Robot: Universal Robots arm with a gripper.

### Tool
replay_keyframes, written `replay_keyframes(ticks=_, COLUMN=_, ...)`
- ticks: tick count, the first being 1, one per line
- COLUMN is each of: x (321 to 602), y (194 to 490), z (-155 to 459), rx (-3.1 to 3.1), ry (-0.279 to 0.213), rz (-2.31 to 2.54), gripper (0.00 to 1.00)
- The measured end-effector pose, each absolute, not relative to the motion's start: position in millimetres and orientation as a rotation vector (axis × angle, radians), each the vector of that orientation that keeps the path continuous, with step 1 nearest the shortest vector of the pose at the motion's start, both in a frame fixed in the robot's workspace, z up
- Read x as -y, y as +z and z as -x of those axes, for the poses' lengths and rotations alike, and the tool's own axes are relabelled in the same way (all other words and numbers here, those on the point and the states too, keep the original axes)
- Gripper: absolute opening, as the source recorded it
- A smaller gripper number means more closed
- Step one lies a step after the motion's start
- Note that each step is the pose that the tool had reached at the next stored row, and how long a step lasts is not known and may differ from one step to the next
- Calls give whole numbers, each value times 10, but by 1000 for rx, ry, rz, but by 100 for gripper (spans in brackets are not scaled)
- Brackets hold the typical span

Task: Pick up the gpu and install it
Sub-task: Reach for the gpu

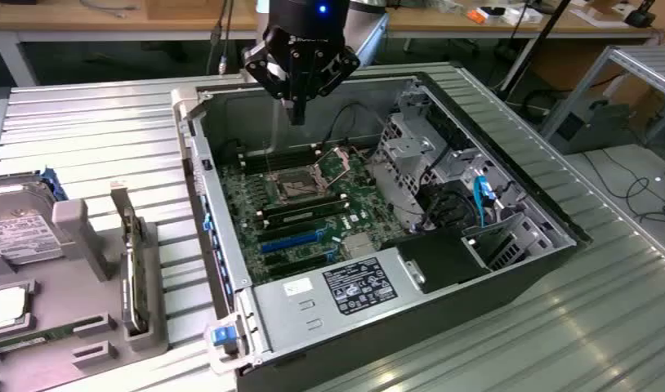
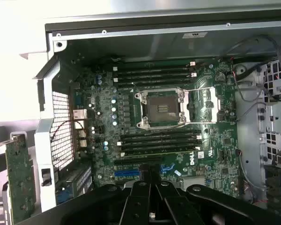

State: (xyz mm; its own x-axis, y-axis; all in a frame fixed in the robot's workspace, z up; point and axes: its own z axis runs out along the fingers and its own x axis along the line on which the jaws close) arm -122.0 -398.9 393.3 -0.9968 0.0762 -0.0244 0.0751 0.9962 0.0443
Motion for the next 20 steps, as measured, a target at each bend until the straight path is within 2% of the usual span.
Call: replay_keyframes(ticks=20, x=3989, y=3933, z=1359, rx=-3112, ry=68, rz=-118, gripper=11)
